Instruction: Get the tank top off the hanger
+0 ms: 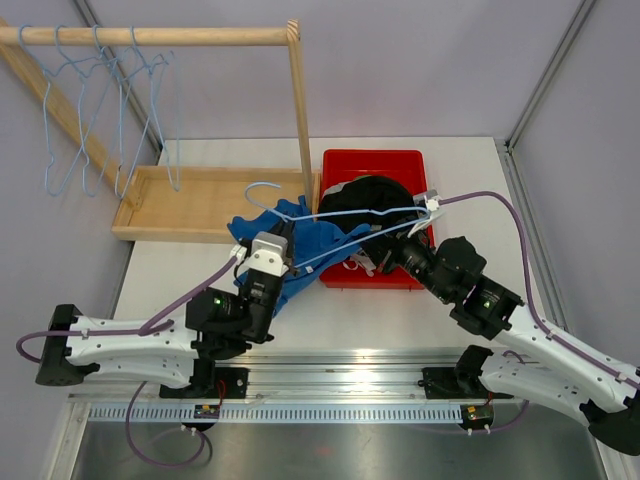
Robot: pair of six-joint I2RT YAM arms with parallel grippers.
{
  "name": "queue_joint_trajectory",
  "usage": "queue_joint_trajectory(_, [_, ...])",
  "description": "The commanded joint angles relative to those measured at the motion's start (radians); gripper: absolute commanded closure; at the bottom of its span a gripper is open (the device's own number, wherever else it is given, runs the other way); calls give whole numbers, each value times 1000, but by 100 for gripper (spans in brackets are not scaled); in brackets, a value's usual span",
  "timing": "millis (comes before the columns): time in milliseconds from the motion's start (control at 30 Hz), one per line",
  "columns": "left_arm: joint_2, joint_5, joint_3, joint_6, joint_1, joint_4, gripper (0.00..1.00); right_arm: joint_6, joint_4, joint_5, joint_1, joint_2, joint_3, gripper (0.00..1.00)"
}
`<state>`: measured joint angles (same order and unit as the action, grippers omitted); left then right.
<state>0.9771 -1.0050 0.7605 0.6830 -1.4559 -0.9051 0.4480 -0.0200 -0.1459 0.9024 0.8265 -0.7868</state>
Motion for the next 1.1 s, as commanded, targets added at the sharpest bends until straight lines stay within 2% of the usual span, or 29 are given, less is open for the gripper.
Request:
queue_joint_trajectory(0, [22,218,80,-144,-21,23,100,-86,63,71,41,57,35,100])
queue_joint_trajectory(167, [-63,229,66,-200,-21,158,100,-112,123,-69,43,34,8,100])
queue_joint_trajectory(300, [-170,305,28,-258,-21,296,100,-152,178,-231,41,45,-45,100])
queue_joint_trajectory(467, [-302,367,-1,-322,-21,431,100,-192,222,-354,41,82,-124,100])
queue_joint_trajectory(667, [-382,448,3,-378,-21,570,100,-209,261,-524,39,138,-203,100])
queue_joint_trajectory(867, [-451,488,2,-419,-21,633,100,-204,305,-629,33,178,-249,100])
queue_joint_trajectory(1067, [-465,520,19,-439,-21,657,100,-189,318,-614,-6,195,-278,100])
